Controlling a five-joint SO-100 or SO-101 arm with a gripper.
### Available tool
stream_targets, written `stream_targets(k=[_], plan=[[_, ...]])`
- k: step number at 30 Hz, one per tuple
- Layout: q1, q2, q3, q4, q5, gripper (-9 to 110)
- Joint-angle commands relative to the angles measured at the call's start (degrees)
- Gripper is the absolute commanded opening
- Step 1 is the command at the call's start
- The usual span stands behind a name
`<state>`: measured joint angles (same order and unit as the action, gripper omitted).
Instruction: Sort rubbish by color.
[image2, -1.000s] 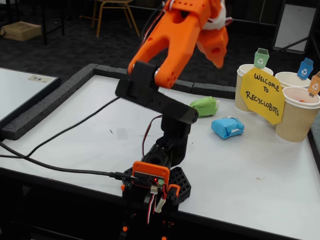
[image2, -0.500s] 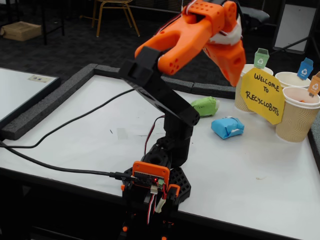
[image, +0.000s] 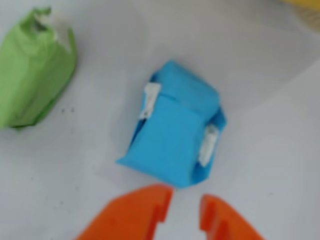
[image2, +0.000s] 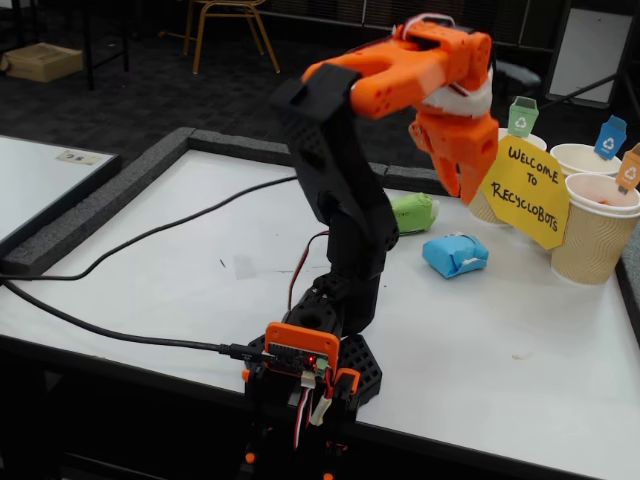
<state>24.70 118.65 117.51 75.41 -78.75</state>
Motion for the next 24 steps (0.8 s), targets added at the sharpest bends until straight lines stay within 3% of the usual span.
stream_targets(k=[1, 16, 24], plan=[[-1.8, -2.8, -2.3, -4.3, 1.8, 0], [3.3, -18.4, -5.4, -12.6, 2.2, 1], [4.8, -19.9, -6.1, -12.7, 2.2, 27]])
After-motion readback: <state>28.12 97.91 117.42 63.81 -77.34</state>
